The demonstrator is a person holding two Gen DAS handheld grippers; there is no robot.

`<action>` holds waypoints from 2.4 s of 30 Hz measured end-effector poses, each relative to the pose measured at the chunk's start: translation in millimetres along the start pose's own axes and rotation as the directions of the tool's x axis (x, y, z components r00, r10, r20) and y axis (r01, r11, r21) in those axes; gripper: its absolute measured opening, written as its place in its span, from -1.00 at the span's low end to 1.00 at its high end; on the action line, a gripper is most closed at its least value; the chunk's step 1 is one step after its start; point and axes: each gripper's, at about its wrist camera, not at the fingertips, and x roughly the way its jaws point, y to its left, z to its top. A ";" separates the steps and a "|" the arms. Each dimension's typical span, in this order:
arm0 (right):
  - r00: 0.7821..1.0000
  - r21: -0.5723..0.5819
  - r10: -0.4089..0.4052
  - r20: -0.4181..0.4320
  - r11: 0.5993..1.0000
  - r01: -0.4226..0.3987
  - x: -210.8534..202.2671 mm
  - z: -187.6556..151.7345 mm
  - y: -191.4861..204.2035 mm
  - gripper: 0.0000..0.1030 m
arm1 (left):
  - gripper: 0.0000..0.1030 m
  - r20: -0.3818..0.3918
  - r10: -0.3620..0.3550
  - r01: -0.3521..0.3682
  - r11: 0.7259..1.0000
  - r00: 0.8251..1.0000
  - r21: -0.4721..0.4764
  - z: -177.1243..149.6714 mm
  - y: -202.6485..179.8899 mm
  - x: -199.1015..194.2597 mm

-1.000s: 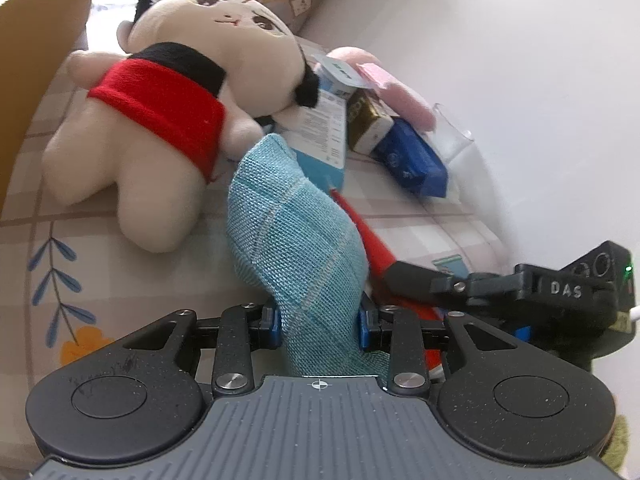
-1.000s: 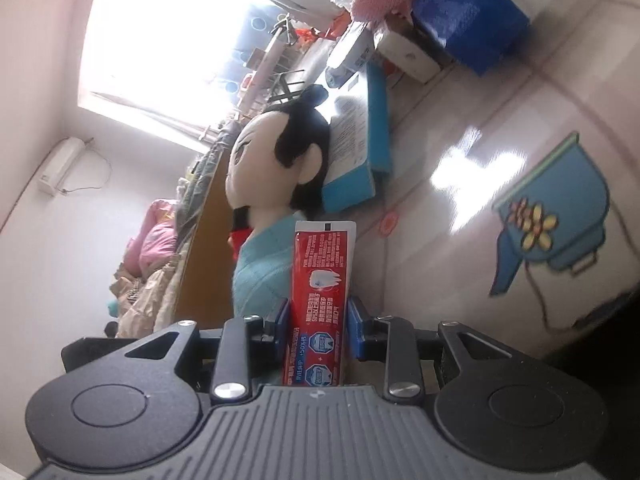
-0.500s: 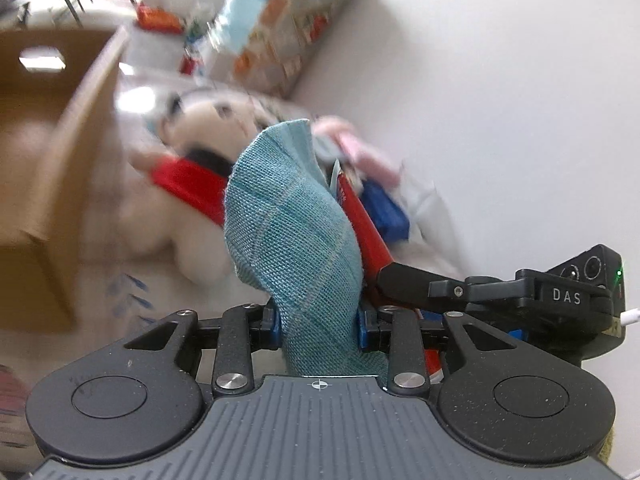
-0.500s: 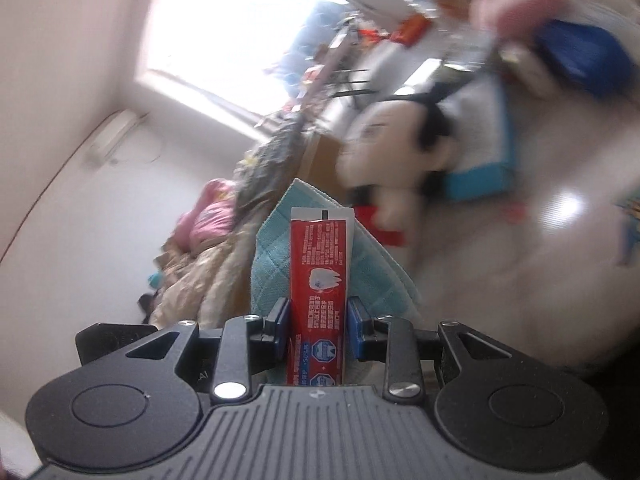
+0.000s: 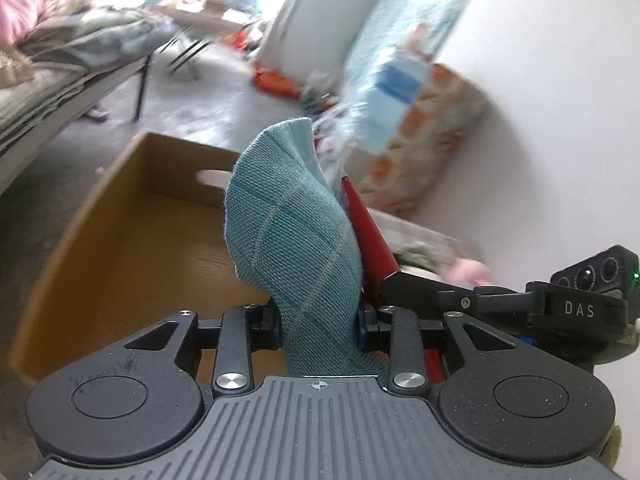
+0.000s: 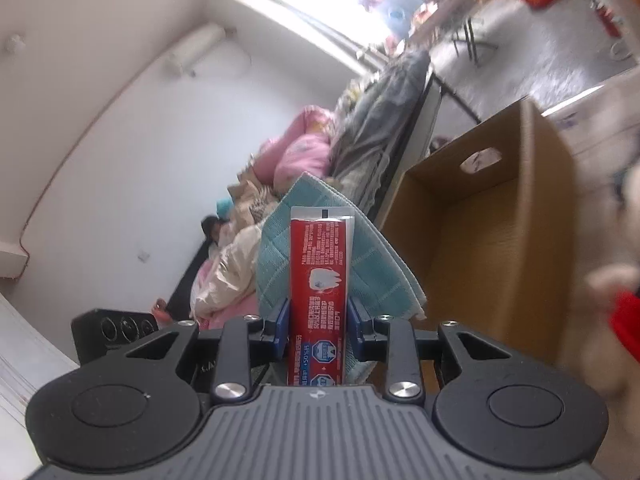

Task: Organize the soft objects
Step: 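Carry the towel and toothpaste over the cardboard box with both grippers, then open both grippers to drop the towel and toothpaste into the box, then reach the right gripper to the blue-and-white medicine box and grasp it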

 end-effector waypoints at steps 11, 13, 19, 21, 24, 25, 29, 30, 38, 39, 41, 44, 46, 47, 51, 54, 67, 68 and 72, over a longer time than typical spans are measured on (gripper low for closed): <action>0.967 0.136 -0.226 -0.114 0.961 0.241 153.3 75.7 -63.4 -0.36 | -0.41 -0.239 0.189 -0.196 0.981 0.952 -0.004 89.7 107.0 126.4; 0.956 0.153 -0.264 -0.125 0.947 0.282 170.2 79.8 -78.2 -0.36 | -0.42 -0.262 0.230 -0.232 0.972 0.937 0.023 93.0 119.3 141.3; 0.918 0.185 -0.362 -0.164 0.903 0.389 198.3 86.5 -117.4 -0.36 | -0.41 -0.286 0.417 -0.364 0.905 0.863 0.219 90.0 123.6 179.1; 0.907 0.187 -0.381 -0.179 0.892 0.412 206.7 87.3 -126.8 -0.36 | -0.41 -0.282 0.467 -0.395 0.876 0.838 0.278 88.6 122.8 189.9; 0.895 0.192 -0.402 -0.195 0.879 0.437 218.2 88.8 -138.2 -0.36 | -0.37 -0.261 0.524 -0.432 0.837 0.811 0.336 88.8 121.3 201.7; 0.892 0.200 -0.404 -0.202 0.875 0.442 221.9 89.4 -142.2 -0.36 | -0.35 -0.255 0.539 -0.442 0.825 0.803 0.351 89.0 121.7 205.6; 0.880 0.216 -0.413 -0.236 0.860 0.462 233.8 90.2 -156.6 -0.35 | -0.28 -0.249 0.594 -0.475 0.782 0.765 0.404 86.7 122.5 219.3; 0.878 0.220 -0.412 -0.243 0.858 0.464 236.3 89.9 -159.4 -0.35 | -0.21 -0.251 0.601 -0.477 0.776 0.759 0.413 85.5 120.5 222.0; 0.909 0.251 -0.357 -0.213 0.879 0.404 236.9 98.6 -159.9 -0.31 | 0.50 -0.201 0.657 -0.503 0.708 0.727 0.495 79.4 103.9 228.0; 0.911 0.242 -0.355 -0.210 0.884 0.400 235.4 99.8 -157.6 -0.31 | 0.51 -0.178 0.665 -0.518 0.697 0.725 0.496 80.1 101.1 226.1; 0.916 0.238 -0.345 -0.204 0.890 0.388 231.5 101.1 -153.7 -0.30 | 0.52 -0.148 0.666 -0.528 0.690 0.731 0.496 82.3 96.5 221.1; 0.923 0.249 -0.331 -0.194 0.894 0.373 224.7 102.5 -151.6 -0.29 | 0.52 -0.140 0.659 -0.535 0.701 0.739 0.472 86.4 94.4 213.3; 0.930 0.267 -0.317 -0.185 0.895 0.358 216.4 102.7 -153.1 -0.28 | 0.52 -0.134 0.655 -0.541 0.707 0.743 0.456 88.5 93.5 208.4; 0.933 0.275 -0.313 -0.179 0.895 0.352 212.5 102.5 -153.0 -0.26 | 0.53 -0.128 0.654 -0.545 0.709 0.745 0.449 88.9 92.3 205.4; 0.946 0.289 -0.288 -0.149 0.902 0.320 194.3 103.0 -147.8 -0.13 | 0.56 -0.125 0.642 -0.548 0.727 0.757 0.414 91.2 90.3 192.8; 0.961 0.287 -0.246 -0.126 0.918 0.273 175.6 101.6 -135.1 -0.07 | 0.58 -0.137 0.604 -0.530 0.770 0.785 0.355 95.5 89.0 177.2; 0.992 0.164 -0.126 -0.006 0.978 0.126 51.1 73.8 -61.0 0.08 | 0.59 -0.064 0.435 -0.420 0.891 0.898 0.169 86.8 53.4 60.8; 0.993 0.152 -0.118 0.002 0.981 0.116 38.0 67.8 -55.8 0.09 | 0.60 -0.054 0.419 -0.405 0.899 0.907 0.167 81.5 47.1 50.6; 0.996 0.097 -0.084 0.041 0.992 0.080 -18.2 39.3 -37.8 0.22 | 0.64 -0.026 0.348 -0.336 0.920 0.937 0.200 56.0 20.7 19.2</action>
